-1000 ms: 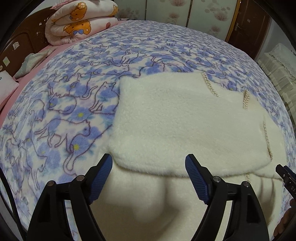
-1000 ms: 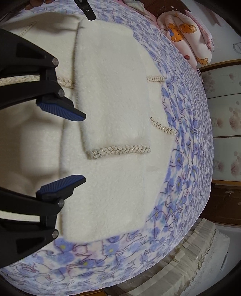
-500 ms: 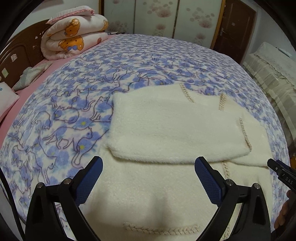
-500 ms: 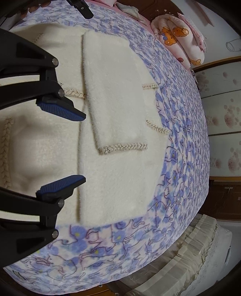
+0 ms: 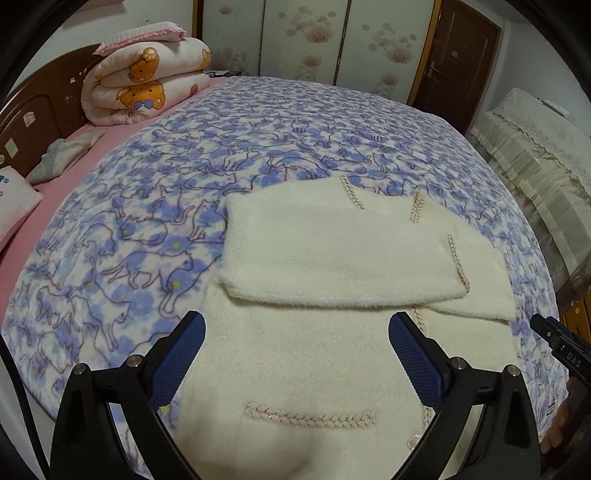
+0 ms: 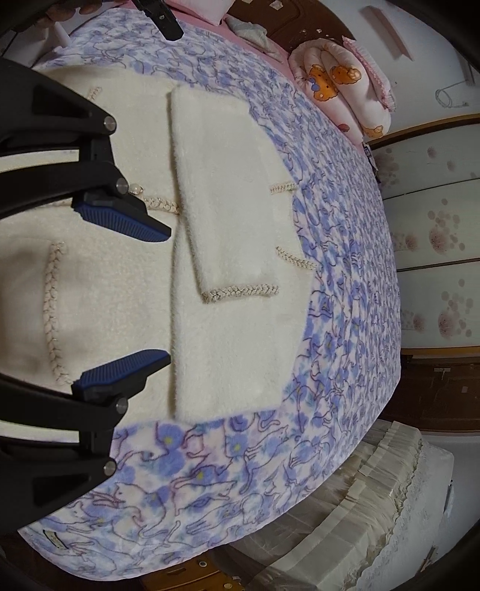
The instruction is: Fold large clothes
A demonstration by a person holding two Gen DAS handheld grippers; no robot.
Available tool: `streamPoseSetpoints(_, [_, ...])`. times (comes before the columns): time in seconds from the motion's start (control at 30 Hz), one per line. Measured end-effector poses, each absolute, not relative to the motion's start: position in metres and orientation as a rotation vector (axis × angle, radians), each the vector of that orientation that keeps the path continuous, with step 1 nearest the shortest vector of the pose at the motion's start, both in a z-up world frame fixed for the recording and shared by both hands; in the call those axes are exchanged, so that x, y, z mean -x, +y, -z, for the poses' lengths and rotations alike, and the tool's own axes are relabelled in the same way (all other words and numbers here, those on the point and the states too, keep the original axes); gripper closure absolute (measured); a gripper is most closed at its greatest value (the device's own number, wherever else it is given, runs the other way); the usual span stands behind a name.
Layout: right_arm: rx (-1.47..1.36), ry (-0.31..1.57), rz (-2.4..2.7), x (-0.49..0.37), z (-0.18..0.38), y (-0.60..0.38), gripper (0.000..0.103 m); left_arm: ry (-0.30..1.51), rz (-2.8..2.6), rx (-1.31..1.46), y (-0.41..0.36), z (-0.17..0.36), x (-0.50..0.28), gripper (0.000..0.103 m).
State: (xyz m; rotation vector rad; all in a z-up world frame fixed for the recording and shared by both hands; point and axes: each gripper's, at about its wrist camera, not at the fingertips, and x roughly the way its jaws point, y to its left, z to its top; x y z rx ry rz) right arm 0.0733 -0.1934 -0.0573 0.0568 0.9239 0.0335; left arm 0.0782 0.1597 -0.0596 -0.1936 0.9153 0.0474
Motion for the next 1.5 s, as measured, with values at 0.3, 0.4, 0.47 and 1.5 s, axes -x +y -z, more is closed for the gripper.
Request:
streamPoseSetpoints(0.3, [-0.063,0.846,-0.045,-0.02,0.02,-0.204,0.042,0.915,-0.063,0.238,0.173,0.042,-0.027,0.004])
streamPoseSetpoints(0.4, [-0.059,0.828,-0.044,-0.003,0.012,-0.208,0.042,0.909,-0.079,0.237,0.176,0.039,-0.009,0.004])
streamPoseSetpoints(0.47, [-0.057,0.821,-0.045,0.008,0.009,-0.21,0.042,0.914,-0.084,0.238,0.177,0.038,0.003,0.004])
streamPoseSetpoints(1.5, [-0.055,1.113,-0.075,0.101,0.159,-0.315,0.042,1.181,-0.029,-0.029,0.19,0.204,0.084,0.004])
